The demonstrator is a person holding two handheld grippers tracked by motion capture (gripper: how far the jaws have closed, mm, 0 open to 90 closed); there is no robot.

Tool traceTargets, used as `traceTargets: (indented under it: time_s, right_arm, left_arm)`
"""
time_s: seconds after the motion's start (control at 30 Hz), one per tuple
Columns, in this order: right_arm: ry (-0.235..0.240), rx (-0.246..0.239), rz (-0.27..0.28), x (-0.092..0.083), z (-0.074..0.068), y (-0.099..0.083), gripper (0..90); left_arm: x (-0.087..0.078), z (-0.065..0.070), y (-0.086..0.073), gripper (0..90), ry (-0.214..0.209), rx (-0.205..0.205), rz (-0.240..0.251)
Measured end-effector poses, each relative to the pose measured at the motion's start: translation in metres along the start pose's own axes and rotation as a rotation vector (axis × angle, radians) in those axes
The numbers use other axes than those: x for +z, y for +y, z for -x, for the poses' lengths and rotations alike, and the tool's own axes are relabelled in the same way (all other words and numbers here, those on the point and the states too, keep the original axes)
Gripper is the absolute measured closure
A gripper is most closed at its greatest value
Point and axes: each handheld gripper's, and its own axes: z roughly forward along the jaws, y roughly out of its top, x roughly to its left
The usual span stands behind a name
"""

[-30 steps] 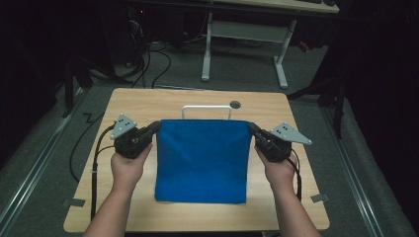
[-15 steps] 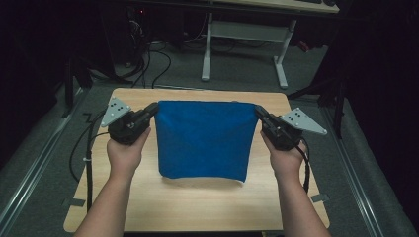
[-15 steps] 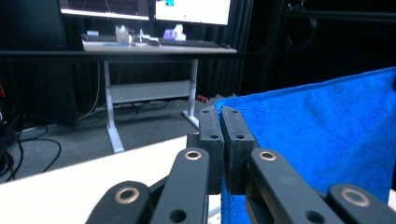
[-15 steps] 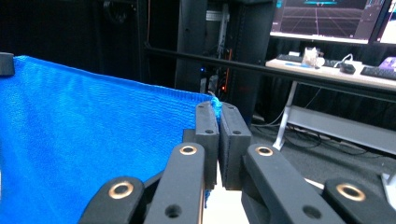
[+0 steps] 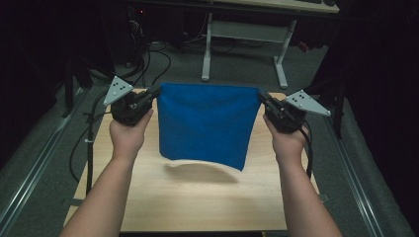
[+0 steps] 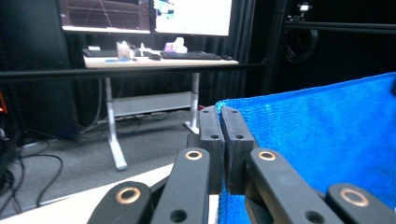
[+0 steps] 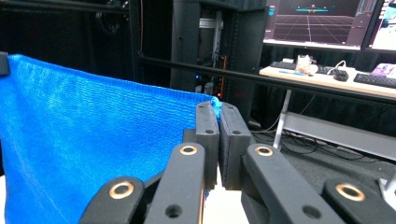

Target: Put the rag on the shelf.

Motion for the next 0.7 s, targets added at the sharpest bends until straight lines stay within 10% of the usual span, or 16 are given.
traceTargets:
  time_s: [0.7]
  right_arm:
    - [-0.048,0.017,0.003,0.069,0.042,0.037,88.9]
  left_arm:
    - [0.078,-0.032,0.037,88.7,0.113,0.083,-0.049]
